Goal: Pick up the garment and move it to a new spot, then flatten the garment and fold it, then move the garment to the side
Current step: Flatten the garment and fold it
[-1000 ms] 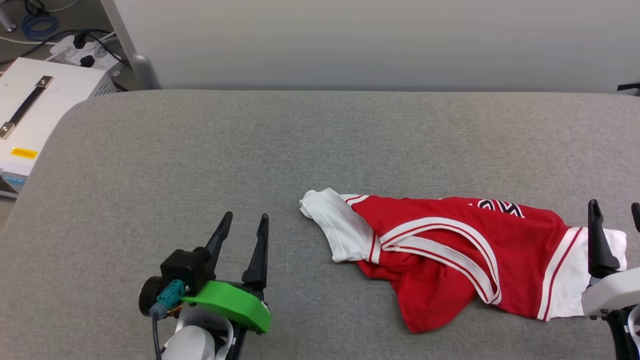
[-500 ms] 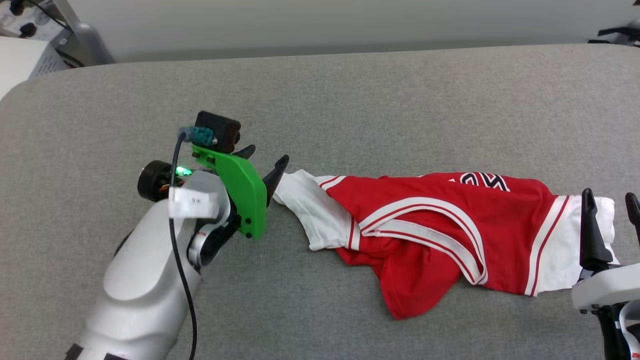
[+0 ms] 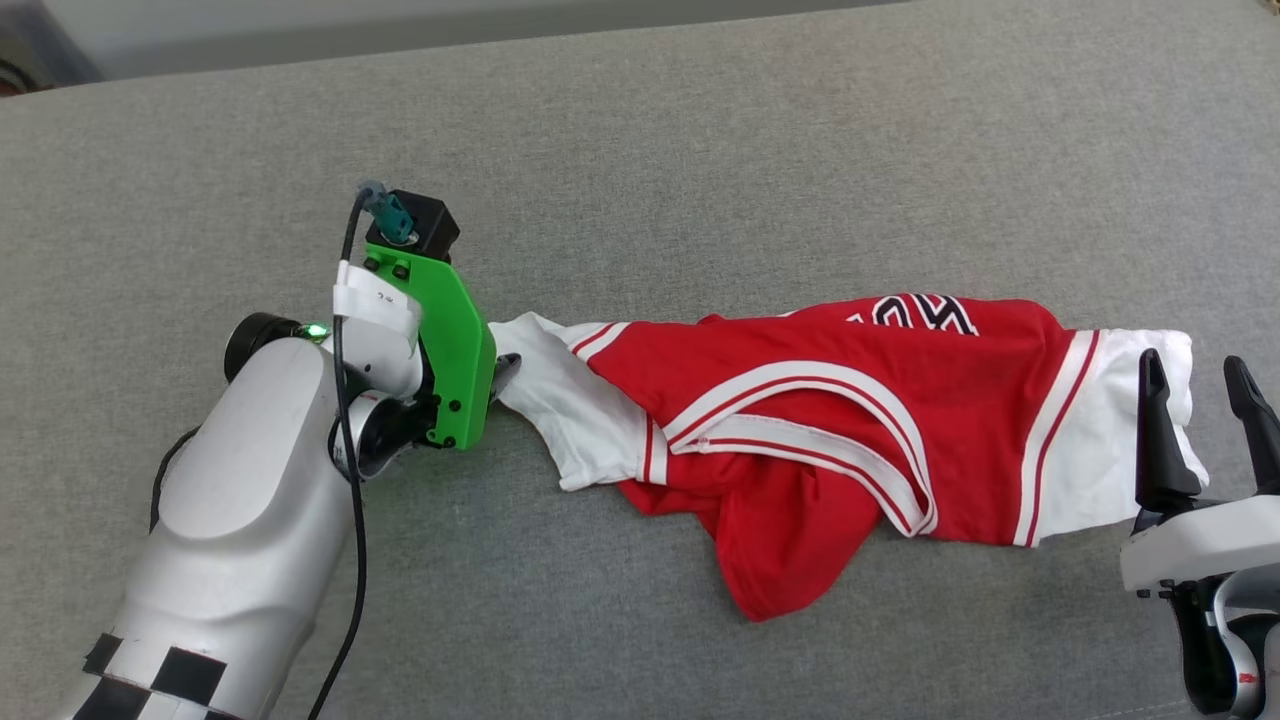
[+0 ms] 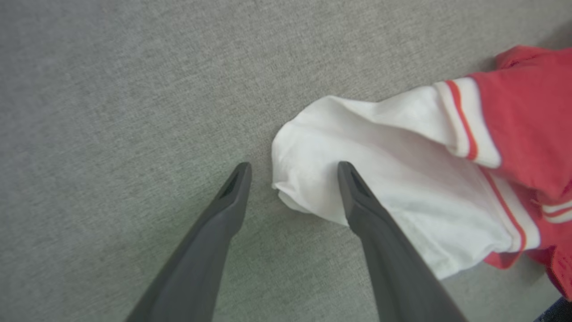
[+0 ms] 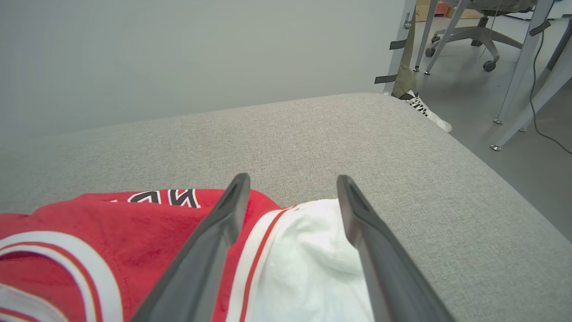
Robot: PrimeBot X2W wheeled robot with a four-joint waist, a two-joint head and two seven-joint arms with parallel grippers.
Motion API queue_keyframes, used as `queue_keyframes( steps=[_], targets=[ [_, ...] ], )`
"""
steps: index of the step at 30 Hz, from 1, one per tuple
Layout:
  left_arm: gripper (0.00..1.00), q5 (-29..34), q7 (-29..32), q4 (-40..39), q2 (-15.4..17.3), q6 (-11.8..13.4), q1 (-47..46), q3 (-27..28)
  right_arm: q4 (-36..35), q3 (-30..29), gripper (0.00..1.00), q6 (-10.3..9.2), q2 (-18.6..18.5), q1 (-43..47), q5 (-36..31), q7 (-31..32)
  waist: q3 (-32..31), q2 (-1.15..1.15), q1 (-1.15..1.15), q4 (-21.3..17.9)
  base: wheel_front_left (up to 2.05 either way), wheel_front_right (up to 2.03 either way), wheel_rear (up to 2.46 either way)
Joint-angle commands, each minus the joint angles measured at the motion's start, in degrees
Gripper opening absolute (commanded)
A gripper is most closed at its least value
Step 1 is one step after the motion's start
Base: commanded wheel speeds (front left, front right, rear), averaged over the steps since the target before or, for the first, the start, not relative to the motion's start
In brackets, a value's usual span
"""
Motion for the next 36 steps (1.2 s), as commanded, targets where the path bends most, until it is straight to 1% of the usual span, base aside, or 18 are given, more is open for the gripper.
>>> queue_keyframes(
  steps=[1,8,9,10,11,13,16,22,26,31,33,36],
  targets=[
    [1.00,0.5,0.0,0.8,0.7,0.3,-0.8,-0.5,0.4,0.1,1.00,-0.03,-0.2,-1.1,0.2,-0.6,1.6,0.00,0.00,-1.4,0.00,0.00,0.00],
    [1.00,2.0,-1.1,4.5,1.3,0.2,-0.1,-2.1,1.8,0.5,1.00,-0.03,-0.4,-1.7,0.5,-1.8,2.6,0.00,0.00,-2.0,0.00,0.00,0.00],
    [0.49,1.6,-0.8,5.1,1.2,0.1,0.2,-2.2,2.0,0.4,1.00,-0.03,-0.5,-1.8,0.5,-1.9,2.7,0.00,0.00,-2.0,0.00,0.00,0.00],
    [0.09,1.1,-0.7,5.4,1.1,-0.1,0.3,-2.3,2.1,0.4,1.00,-0.03,-0.5,-1.9,0.5,-2.0,2.7,0.00,0.00,-1.9,0.00,0.00,0.00],
    [0.00,0.6,-0.7,5.7,1.0,-0.2,0.5,-2.2,2.3,0.4,1.00,-0.03,-0.6,-2.0,0.5,-2.0,2.6,0.00,0.00,-1.7,0.00,0.00,0.00],
    [0.00,0.0,-1.2,6.1,1.1,-0.5,0.6,-2.2,2.5,0.2,1.00,-0.03,-0.8,-2.1,0.4,-2.1,2.3,0.00,0.00,-1.3,0.00,0.00,0.00],
    [0.00,-0.6,-3.4,6.7,1.6,-0.4,0.9,-1.1,2.8,0.1,1.00,-0.03,-1.1,-2.1,0.3,-2.0,1.4,0.00,0.00,-0.5,0.00,0.00,0.00],
    [0.00,-1.9,-9.9,7.0,3.7,0.7,3.4,2.5,3.0,-0.2,1.00,-0.03,-1.6,-0.9,0.2,-1.2,-1.6,0.00,0.00,1.5,0.00,0.00,0.00],
    [0.00,-3.1,-12.8,6.0,5.4,1.6,6.3,4.7,2.6,0.0,1.00,-0.03,-1.6,0.4,0.1,-0.3,-3.2,0.00,0.00,3.1,0.00,0.00,0.00],
    [0.00,-5.0,-14.6,4.0,7.0,2.6,10.2,7.1,2.2,-0.2,1.00,-0.03,-1.4,1.4,-0.1,0.8,-4.3,0.00,0.00,4.8,0.00,0.00,0.00],
    [0.00,-5.2,-15.0,3.3,7.5,2.6,11.7,7.3,2.0,-0.2,1.00,-0.03,-1.3,1.7,-0.2,1.2,-4.5,0.00,0.00,5.4,0.00,0.00,0.00],
    [0.00,-5.3,-15.0,2.3,7.4,2.5,13.5,6.8,2.0,0.1,1.00,-0.03,-1.2,2.0,-0.1,2.0,-4.7,0.00,0.00,6.1,0.00,0.00,0.00]
  ],
)
